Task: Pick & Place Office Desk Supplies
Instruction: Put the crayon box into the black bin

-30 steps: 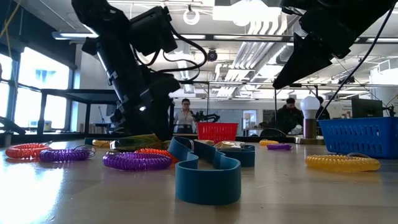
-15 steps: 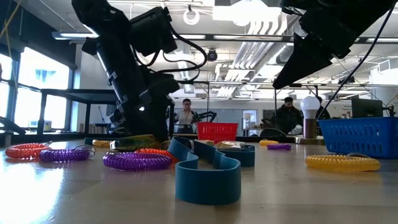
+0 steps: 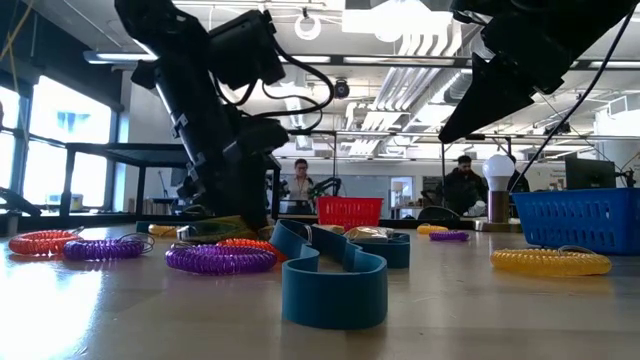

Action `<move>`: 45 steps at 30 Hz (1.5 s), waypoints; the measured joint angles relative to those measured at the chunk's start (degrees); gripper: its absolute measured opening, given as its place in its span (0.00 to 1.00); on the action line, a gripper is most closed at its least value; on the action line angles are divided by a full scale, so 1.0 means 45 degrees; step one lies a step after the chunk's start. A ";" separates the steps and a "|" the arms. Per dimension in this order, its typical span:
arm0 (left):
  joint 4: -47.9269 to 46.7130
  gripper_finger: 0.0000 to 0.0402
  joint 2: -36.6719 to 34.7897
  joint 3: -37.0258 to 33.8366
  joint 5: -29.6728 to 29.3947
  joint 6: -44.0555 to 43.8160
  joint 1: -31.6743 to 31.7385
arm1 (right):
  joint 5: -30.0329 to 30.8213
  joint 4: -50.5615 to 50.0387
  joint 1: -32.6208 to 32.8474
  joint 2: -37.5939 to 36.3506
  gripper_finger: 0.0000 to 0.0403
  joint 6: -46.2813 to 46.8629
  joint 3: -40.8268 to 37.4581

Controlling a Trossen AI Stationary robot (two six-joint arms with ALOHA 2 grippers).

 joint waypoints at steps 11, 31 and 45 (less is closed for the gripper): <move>0.1967 0.23 -0.1205 0.0000 -0.0082 0.2051 -0.0411 | -0.0039 0.0779 0.0000 0.0000 0.34 -0.0131 0.0000; 0.8130 0.23 -0.3104 0.0021 -0.0227 0.6231 -0.2273 | -0.0103 0.6722 -0.0010 0.0000 0.34 -0.4071 -0.0005; 0.8471 0.23 -0.3104 0.0019 -0.0266 0.6246 -0.2215 | -0.2443 0.9024 -0.1165 0.0000 0.51 -0.5179 -0.0005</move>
